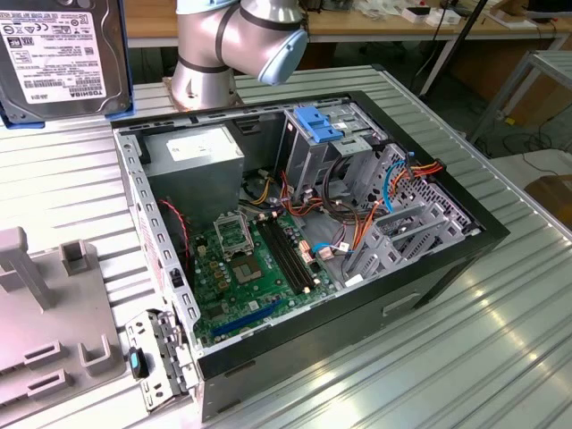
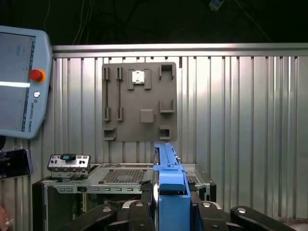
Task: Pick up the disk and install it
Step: 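Pick up the disk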
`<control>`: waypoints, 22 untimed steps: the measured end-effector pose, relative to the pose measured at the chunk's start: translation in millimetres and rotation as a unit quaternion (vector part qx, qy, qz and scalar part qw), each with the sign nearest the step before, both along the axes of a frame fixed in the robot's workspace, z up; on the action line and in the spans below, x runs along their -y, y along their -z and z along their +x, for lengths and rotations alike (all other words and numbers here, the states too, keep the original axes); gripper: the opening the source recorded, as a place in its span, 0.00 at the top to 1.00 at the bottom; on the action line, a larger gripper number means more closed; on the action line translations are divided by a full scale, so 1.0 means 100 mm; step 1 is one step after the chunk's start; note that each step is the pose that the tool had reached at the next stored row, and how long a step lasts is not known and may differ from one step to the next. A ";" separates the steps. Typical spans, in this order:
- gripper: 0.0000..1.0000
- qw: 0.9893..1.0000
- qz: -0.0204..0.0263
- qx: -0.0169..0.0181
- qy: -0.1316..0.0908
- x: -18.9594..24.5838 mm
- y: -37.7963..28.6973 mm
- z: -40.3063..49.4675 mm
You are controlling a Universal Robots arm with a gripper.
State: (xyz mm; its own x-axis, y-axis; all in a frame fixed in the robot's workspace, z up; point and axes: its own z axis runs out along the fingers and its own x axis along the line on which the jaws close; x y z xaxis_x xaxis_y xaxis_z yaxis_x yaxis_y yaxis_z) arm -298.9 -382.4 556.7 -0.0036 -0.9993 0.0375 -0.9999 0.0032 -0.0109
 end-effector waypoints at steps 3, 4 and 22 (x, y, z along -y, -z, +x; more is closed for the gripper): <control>0.63 1.000 0.000 0.000 0.000 0.000 0.000 0.036; 0.63 1.000 0.000 0.000 0.000 0.000 0.000 0.047; 0.63 1.000 0.000 0.000 0.000 0.000 0.000 0.294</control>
State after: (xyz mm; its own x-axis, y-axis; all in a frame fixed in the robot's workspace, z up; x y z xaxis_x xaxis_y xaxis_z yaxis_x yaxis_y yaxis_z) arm -269.5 -382.4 556.7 -0.0036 -0.9993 0.0375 -0.9999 0.0032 -0.0109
